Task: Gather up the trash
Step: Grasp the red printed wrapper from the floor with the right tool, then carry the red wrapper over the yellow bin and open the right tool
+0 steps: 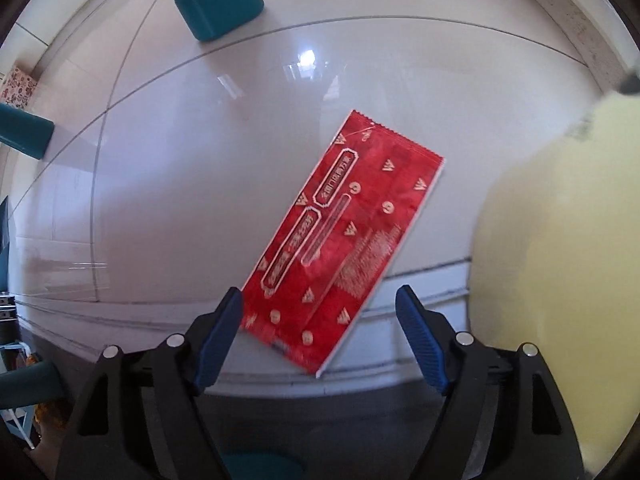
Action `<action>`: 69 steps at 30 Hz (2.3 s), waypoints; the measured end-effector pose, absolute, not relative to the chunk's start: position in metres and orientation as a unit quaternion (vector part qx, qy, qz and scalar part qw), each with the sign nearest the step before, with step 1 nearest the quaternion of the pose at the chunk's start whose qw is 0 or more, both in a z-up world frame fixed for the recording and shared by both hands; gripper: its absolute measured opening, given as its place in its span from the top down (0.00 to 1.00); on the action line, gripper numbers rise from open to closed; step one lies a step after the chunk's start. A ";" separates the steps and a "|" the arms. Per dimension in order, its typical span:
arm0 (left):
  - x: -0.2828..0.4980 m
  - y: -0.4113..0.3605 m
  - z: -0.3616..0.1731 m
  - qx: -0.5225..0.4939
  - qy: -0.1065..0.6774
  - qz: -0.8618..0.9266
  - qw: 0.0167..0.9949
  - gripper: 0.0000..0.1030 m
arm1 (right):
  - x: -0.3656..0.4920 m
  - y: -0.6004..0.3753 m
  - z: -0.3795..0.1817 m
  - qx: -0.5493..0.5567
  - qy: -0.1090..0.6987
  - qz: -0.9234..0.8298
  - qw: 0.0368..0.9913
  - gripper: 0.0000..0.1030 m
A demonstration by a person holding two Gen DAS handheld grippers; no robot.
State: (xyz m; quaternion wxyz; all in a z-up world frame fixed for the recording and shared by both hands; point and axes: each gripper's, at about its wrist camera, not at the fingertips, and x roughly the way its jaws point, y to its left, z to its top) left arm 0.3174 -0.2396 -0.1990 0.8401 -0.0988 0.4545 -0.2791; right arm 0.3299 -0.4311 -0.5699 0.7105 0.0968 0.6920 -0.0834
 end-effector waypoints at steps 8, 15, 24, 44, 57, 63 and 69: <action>0.317 -0.241 -0.200 -0.096 0.454 -0.279 0.841 0.20 | 0.332 -0.421 -0.578 0.036 0.663 -0.088 0.743 0.23; 0.317 -0.242 -0.199 -0.094 0.454 -0.279 0.841 0.19 | 0.337 -0.407 -0.565 0.056 0.660 -0.051 0.748 0.96; 0.319 -0.240 -0.200 -0.100 0.453 -0.281 0.840 0.19 | 0.334 -0.402 -0.497 0.034 0.647 -0.056 0.759 0.96; 0.318 -0.230 -0.200 -0.112 0.453 -0.270 0.843 0.20 | 0.324 -0.502 -0.286 0.163 0.569 -0.071 0.803 0.98; 0.319 -0.235 -0.199 -0.105 0.453 -0.265 0.845 0.20 | 0.290 -0.547 -0.281 0.059 0.659 -0.108 0.742 0.56; 0.319 -0.236 -0.199 -0.106 0.453 -0.265 0.845 0.20 | 0.267 -0.522 -0.321 0.092 0.699 -0.012 0.709 0.34; 0.319 -0.235 -0.199 -0.106 0.453 -0.265 0.845 0.20 | 0.262 -0.480 -0.370 -0.013 0.746 0.005 0.666 0.41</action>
